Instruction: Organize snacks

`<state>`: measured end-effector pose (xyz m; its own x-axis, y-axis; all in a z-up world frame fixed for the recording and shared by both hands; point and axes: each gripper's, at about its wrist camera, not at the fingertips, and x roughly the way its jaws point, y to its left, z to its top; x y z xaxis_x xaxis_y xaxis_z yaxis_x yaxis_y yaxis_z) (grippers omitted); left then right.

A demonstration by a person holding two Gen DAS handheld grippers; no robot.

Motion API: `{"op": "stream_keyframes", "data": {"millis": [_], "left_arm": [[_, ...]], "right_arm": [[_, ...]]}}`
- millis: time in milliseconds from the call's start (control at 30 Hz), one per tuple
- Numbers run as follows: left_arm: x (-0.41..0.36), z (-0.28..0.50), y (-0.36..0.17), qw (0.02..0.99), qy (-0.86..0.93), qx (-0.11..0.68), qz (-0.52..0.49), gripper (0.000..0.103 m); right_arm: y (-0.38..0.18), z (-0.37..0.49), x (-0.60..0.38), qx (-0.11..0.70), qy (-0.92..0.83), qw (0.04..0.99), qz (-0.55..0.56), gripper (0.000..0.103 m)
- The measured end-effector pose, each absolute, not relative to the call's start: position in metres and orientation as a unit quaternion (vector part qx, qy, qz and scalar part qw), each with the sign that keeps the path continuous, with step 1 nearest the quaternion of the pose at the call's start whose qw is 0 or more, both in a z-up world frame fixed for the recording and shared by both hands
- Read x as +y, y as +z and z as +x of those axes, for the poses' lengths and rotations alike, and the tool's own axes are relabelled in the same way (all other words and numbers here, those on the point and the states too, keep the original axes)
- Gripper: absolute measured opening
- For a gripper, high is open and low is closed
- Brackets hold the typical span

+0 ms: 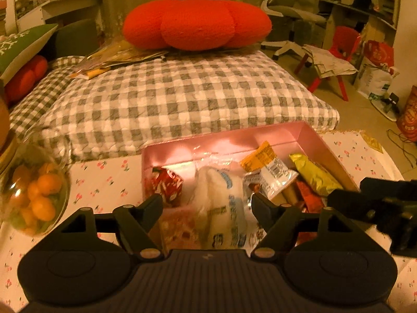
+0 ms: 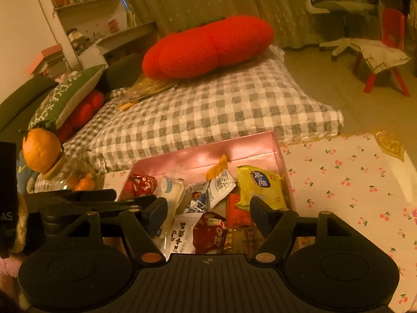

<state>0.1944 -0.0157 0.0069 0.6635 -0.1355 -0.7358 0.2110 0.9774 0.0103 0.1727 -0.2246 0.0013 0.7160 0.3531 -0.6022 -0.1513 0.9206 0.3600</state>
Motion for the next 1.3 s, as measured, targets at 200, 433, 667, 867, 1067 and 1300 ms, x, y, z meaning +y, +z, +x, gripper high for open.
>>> {"op": "stream_keyframes", "data": {"millis": [200, 433, 667, 867, 1067, 1300], "left_arm": [[-0.009, 0.175, 0.013, 0.911, -0.093, 0.400, 0.037, 0.077], [-0.002, 0.143, 0.015, 0.910, -0.090, 0.402, 0.043, 0.084], [0.010, 0.114, 0.014, 0.907, -0.075, 0.414, 0.030, 0.092], [0.018, 0.091, 0.015, 0.904, -0.060, 0.424, 0.014, 0.098], [0.016, 0.073, 0.020, 0.901, -0.055, 0.430, 0.017, 0.102], [0.020, 0.059, 0.023, 0.897, -0.038, 0.439, -0.003, 0.102]], "right_arm": [[0.008, 0.157, -0.223, 0.353, 0.128, 0.917, 0.137, 0.075], [0.021, 0.138, -0.214, 0.352, 0.117, 0.922, 0.109, 0.079], [0.028, 0.113, -0.199, 0.358, 0.113, 0.925, 0.064, 0.085], [0.029, 0.092, -0.191, 0.372, 0.102, 0.922, 0.041, 0.087], [0.029, 0.079, -0.191, 0.383, 0.095, 0.918, 0.048, 0.088], [0.028, 0.066, -0.192, 0.379, 0.078, 0.921, 0.043, 0.090]]}}
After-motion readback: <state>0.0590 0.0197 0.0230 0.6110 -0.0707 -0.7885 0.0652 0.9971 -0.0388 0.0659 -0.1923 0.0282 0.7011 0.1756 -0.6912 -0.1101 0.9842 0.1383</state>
